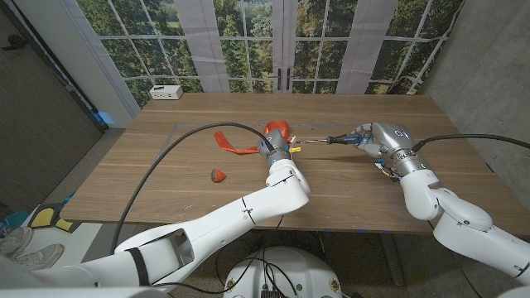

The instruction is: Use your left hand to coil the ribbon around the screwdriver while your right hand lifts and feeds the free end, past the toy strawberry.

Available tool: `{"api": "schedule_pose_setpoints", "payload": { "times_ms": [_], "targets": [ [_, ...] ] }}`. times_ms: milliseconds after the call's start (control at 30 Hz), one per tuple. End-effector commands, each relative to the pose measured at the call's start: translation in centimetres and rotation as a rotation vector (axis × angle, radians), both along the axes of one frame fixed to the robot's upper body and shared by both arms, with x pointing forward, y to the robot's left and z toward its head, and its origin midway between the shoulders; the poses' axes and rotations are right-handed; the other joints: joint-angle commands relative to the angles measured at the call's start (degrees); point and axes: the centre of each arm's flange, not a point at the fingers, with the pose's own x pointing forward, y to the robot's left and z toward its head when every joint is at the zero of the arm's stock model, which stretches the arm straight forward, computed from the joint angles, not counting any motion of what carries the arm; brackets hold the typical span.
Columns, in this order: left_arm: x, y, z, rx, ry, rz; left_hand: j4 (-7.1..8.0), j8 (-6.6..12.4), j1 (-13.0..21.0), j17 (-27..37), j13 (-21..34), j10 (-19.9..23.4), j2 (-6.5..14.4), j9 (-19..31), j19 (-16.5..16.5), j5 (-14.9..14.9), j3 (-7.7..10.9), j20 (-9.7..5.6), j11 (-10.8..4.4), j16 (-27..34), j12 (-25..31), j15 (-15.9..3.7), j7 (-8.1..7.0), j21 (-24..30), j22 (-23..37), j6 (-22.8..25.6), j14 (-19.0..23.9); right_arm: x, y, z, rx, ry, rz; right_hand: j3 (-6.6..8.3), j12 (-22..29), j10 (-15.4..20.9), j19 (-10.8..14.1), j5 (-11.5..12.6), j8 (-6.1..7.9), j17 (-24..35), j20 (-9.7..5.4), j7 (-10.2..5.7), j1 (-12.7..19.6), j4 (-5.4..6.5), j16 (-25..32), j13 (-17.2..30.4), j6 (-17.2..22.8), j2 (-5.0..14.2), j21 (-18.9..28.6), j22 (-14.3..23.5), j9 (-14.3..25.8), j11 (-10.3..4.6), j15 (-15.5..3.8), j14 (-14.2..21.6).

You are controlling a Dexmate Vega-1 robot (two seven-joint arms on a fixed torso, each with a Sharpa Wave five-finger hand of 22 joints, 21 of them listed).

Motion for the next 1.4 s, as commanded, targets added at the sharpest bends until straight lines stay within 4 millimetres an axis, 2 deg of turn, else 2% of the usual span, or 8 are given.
{"api": "schedule_pose_setpoints", "payload": {
  "times_ms": [33,233,533,800,1400],
  "targets": [
    [-0.2,0.6,0.4,0.063,-0.069,0.075,0.99,2.27,5.40,6.13,2.40,12.42,4.27,0.77,0.52,0.09,1.55,-0.20,-10.41,3.42,1.55,-13.44,-4.08,1.95,0.60,8.74,10.52,-0.3,0.1,0.1,0.000,-0.001,-0.003,0.21,-0.20,0.03,-0.44,0.25,0.48,0.39,-2.09,1.20,-1.61,0.44,-0.21,0.11,10.52,2.94,0.24,0.02,3.14,0.04,-6.37,0.44],
    [-1.0,1.0,1.0,0.055,-0.115,0.071,0.92,2.26,5.79,6.89,3.01,13.90,4.01,0.89,0.04,0.03,1.42,-0.10,-10.22,3.66,2.38,-13.26,-3.95,3.05,0.89,9.87,10.53,-0.1,0.1,0.3,0.014,0.005,0.012,0.18,-0.14,0.10,-0.47,0.24,0.36,0.61,-2.12,1.13,-1.57,0.46,-0.31,0.28,10.55,2.93,0.41,-0.03,3.16,-0.09,-6.38,0.53],
    [-1.9,2.6,2.4,-0.009,-0.150,0.033,1.03,1.97,5.83,7.13,3.67,14.47,3.73,0.99,-0.52,0.04,1.40,0.17,-10.28,3.60,2.96,-13.11,-4.02,4.13,1.12,10.41,11.07,0.6,0.1,0.7,0.057,0.014,0.039,-0.10,-0.37,1.62,0.50,0.11,0.39,-0.28,-1.40,1.79,-0.93,-0.09,0.33,-0.63,12.17,2.68,1.32,-0.18,2.72,0.96,-6.55,2.22],
    [-3.0,3.9,3.4,-0.100,-0.286,-0.015,1.03,1.64,5.87,7.21,4.38,15.12,3.52,1.09,-1.15,0.09,1.47,0.20,-10.16,3.27,3.63,-13.23,-3.88,5.19,1.32,10.89,11.34,1.3,-0.6,1.0,0.147,0.035,0.077,-0.50,-0.48,1.78,0.18,-0.08,-0.07,-1.27,-1.53,1.74,-0.87,-0.26,0.58,-0.53,12.20,2.57,1.65,-0.28,2.43,1.01,-6.37,2.60],
    [-3.5,6.5,6.9,-0.142,-0.354,-0.117,1.07,1.05,5.85,7.45,5.56,15.01,3.42,1.31,-1.87,0.10,1.55,-0.01,-10.26,2.66,4.19,-13.44,-3.96,7.18,1.56,11.49,11.52,2.3,-1.2,0.9,0.282,0.078,0.150,-0.82,-0.63,1.99,-0.01,-0.28,-0.49,-1.51,-1.36,2.10,-0.57,-0.51,1.14,-0.26,12.54,2.72,2.42,-0.42,2.37,1.25,-6.31,2.50]
  ]
}}
